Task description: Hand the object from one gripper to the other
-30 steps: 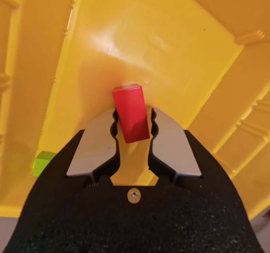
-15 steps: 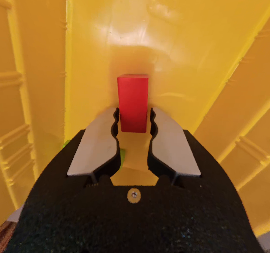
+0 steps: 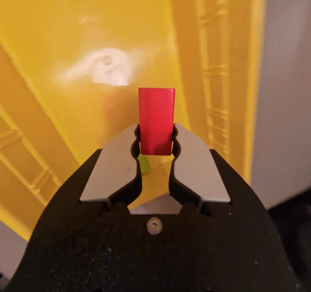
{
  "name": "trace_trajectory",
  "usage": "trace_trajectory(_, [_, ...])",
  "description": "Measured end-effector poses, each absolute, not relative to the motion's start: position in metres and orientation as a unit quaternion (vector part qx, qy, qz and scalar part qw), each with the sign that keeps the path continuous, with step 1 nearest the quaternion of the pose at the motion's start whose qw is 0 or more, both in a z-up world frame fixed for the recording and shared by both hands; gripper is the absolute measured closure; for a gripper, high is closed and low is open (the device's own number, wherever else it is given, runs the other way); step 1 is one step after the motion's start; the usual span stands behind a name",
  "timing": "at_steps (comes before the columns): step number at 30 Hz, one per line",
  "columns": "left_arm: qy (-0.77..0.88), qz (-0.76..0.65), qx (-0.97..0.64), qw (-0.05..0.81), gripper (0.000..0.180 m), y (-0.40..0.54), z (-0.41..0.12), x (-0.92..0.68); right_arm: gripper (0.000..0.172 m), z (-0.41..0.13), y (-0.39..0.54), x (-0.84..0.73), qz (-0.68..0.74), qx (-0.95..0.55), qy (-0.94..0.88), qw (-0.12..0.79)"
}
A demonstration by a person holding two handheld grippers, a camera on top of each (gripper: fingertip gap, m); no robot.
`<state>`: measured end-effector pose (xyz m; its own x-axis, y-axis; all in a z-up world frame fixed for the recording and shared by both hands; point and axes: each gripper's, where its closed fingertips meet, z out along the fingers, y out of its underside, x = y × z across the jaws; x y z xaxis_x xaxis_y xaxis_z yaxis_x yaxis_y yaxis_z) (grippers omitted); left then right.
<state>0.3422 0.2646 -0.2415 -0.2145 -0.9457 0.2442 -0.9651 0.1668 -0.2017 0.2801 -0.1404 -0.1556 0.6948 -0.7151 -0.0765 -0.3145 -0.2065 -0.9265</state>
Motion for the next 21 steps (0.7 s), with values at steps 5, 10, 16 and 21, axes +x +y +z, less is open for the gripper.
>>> trace_trajectory(5, [-0.806,0.256,0.508,0.163,0.146,0.203,-0.172,0.299,0.071,-0.139,-0.108,0.261,-0.166,-0.756,0.253,0.580])
trace_trajectory(10, [-0.839,0.330,0.281,0.328,0.146,0.129,-0.120,0.218,0.069,-0.102,-0.062,0.209,-0.144,-0.724,0.072,0.671])
trace_trajectory(16, [-0.817,0.286,0.105,0.490,0.146,0.063,-0.102,0.134,0.097,-0.081,-0.022,0.133,-0.105,-0.695,-0.116,0.702])
trace_trajectory(21, [-0.819,0.201,0.061,0.534,0.146,0.026,-0.113,0.107,0.089,-0.092,-0.006,0.119,-0.123,-0.709,-0.153,0.677])
